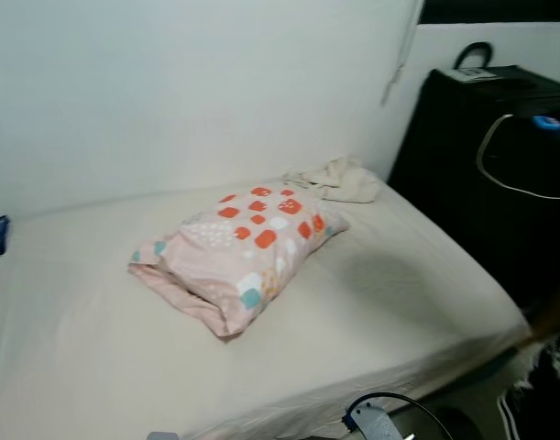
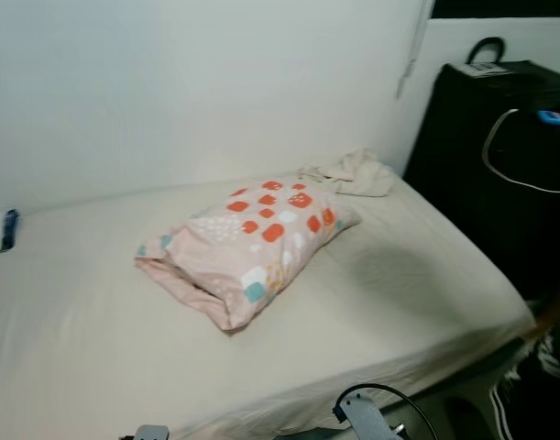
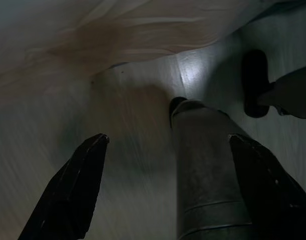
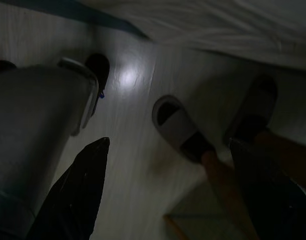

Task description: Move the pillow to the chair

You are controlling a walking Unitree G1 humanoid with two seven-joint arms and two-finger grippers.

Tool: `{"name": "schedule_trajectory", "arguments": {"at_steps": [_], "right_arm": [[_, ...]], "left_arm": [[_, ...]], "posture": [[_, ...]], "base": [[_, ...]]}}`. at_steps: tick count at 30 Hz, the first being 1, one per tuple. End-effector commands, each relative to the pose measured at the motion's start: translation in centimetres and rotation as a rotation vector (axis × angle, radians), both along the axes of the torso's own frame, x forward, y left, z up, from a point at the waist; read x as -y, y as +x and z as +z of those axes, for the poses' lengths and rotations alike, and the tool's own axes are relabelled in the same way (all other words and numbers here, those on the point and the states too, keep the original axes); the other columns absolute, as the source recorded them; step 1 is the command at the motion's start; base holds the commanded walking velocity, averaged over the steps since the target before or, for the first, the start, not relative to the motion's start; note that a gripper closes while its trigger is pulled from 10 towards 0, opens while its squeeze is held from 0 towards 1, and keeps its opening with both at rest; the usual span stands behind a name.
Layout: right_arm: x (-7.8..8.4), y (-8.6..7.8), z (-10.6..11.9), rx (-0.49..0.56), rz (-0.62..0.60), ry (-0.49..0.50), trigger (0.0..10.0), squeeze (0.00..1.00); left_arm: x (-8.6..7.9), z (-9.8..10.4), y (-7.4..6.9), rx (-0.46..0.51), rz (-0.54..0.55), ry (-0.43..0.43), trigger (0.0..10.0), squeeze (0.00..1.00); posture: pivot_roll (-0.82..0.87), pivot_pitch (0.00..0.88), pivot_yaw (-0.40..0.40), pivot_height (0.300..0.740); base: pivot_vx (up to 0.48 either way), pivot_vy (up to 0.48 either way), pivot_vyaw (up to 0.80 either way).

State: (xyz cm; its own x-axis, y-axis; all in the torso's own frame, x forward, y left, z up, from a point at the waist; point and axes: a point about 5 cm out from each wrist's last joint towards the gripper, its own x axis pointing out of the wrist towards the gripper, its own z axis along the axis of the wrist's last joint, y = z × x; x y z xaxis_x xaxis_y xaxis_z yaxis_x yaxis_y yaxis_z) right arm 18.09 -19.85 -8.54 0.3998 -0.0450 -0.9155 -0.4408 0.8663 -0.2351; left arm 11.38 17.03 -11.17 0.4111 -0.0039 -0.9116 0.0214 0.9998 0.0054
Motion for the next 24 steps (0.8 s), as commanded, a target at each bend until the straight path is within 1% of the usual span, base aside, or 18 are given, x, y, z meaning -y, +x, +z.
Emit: {"name": "schedule_trajectory", "arguments": {"at_steps": [1,8,12,13,15,24], "right_arm": [[0.08,0.07,0.05,0.004,0.017,-0.009,10.0,0.0],[0.08,0.04,0.03,0.002,0.023,-0.011,10.0,0.0],[0.03,0.0,0.01,0.0,0.022,-0.009,10.0,0.0],[0.0,-0.02,-0.01,-0.001,0.021,-0.007,10.0,0.0],[-0.02,-0.03,-0.02,-0.001,0.02,-0.007,10.0,0.0],[-0.16,-0.18,-0.1,-0.002,0.008,0.003,10.0,0.0]], "left_arm": [[0.27,-0.27,-0.81,-0.037,-0.013,-0.007,10.0,0.0],[0.41,-0.27,-0.76,-0.039,-0.022,-0.006,10.0,0.0],[0.4,-0.28,-0.79,-0.041,-0.021,-0.012,10.0,0.0],[0.23,-0.28,-0.82,-0.04,-0.002,-0.009,10.0,0.0],[0.17,-0.28,-0.84,-0.04,0.001,-0.007,10.0,0.0],[-0.43,-0.3,-1.12,-0.044,-0.001,0.012,10.0,0.0]], "posture": [[-0.06,0.014,-0.045,0.74],[-0.06,0.012,-0.043,0.74],[-0.06,0.013,-0.042,0.74],[-0.06,0.015,-0.039,0.74],[-0.06,0.016,-0.038,0.74],[-0.06,0.023,-0.023,0.74]], "base": [[0.0,0.0,0.0],[0.0,0.0,0.0],[0.0,-0.48,0.0],[0.0,-0.48,0.0],[0.0,-0.48,0.0],[0.0,0.0,0.0]]}}
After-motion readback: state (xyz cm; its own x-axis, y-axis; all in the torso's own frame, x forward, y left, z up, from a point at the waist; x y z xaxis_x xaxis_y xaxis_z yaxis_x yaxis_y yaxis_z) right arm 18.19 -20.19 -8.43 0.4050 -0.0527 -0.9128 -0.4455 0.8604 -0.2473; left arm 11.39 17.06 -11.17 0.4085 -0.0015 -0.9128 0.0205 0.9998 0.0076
